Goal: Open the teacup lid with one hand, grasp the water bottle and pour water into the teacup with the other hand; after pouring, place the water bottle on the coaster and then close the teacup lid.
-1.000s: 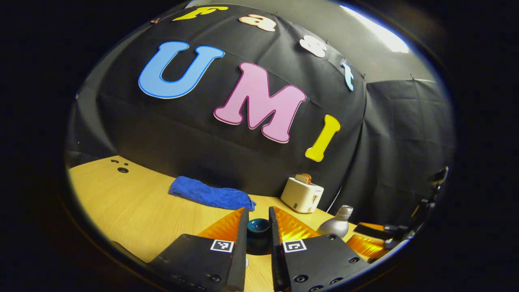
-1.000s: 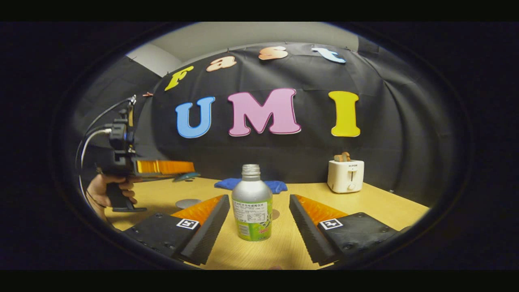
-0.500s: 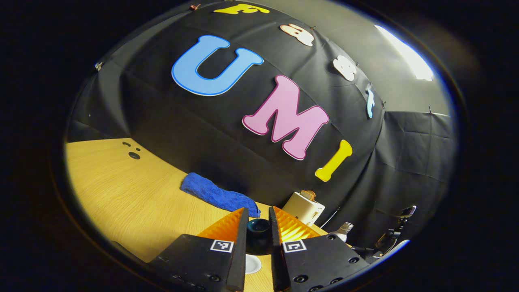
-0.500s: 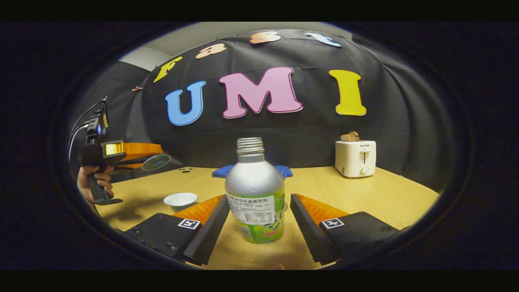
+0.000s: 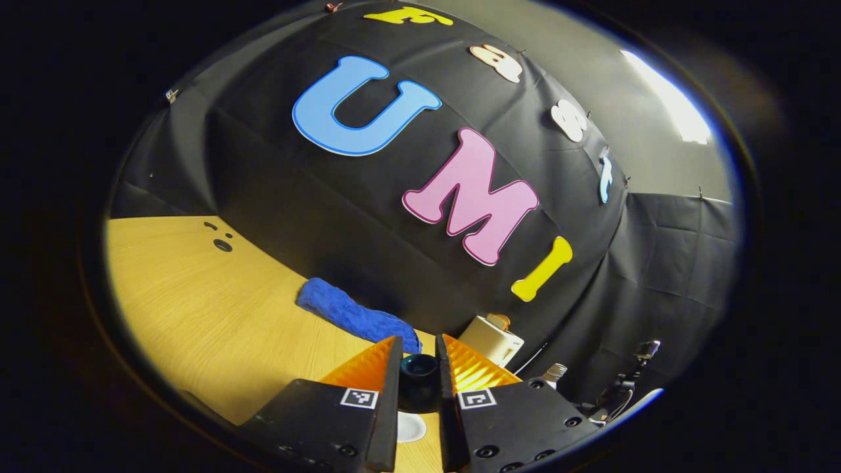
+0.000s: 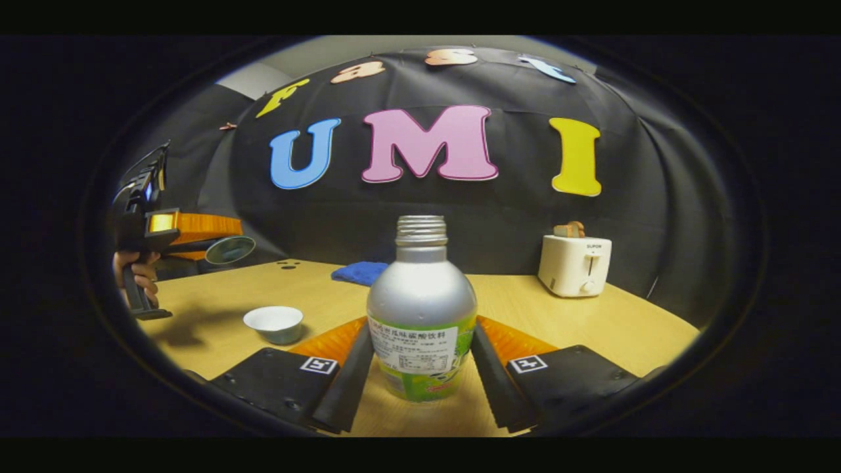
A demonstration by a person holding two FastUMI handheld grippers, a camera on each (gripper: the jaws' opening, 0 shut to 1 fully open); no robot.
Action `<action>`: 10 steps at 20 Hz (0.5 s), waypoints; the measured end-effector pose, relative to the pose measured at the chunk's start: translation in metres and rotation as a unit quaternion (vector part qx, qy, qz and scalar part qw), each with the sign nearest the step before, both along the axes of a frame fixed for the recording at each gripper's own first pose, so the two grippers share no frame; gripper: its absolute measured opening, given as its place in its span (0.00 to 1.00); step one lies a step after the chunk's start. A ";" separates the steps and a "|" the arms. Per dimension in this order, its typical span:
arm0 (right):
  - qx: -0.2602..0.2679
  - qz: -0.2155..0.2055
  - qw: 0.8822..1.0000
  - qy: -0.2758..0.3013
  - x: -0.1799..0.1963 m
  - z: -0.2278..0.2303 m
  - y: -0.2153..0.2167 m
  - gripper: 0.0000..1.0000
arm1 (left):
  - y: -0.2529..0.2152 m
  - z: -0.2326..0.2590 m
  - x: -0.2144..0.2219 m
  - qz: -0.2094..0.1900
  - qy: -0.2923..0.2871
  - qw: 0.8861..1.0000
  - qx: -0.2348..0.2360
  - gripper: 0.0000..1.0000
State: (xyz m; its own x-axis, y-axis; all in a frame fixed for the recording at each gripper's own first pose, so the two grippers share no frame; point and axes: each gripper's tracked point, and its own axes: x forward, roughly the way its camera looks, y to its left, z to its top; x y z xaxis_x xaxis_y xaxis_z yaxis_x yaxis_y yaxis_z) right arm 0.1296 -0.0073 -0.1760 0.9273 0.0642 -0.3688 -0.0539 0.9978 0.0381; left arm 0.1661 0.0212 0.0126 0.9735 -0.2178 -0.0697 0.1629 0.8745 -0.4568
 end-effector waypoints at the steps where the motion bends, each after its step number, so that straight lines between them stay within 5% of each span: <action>1: -0.019 0.007 1.000 0.001 0.003 0.003 -0.002 0.79 | 0.004 0.002 -0.001 0.004 -0.001 1.000 0.002 0.29; 4: -0.112 0.041 0.993 -0.020 0.018 0.030 -0.002 0.78 | 0.014 -0.002 -0.003 0.018 0.003 1.000 0.019 0.30; 10: -0.319 0.130 0.938 -0.026 0.048 0.027 0.019 0.78 | 0.041 0.003 -0.006 0.047 -0.002 0.999 0.023 0.29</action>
State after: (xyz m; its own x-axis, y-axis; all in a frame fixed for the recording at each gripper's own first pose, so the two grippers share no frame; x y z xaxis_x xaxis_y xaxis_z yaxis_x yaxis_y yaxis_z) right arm 0.1780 0.0118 -0.1490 0.9286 0.0711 -0.3641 -0.2834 0.7694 -0.5724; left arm 0.1599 0.0619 0.0159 0.9897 -0.1225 -0.0743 0.0809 0.9060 -0.4154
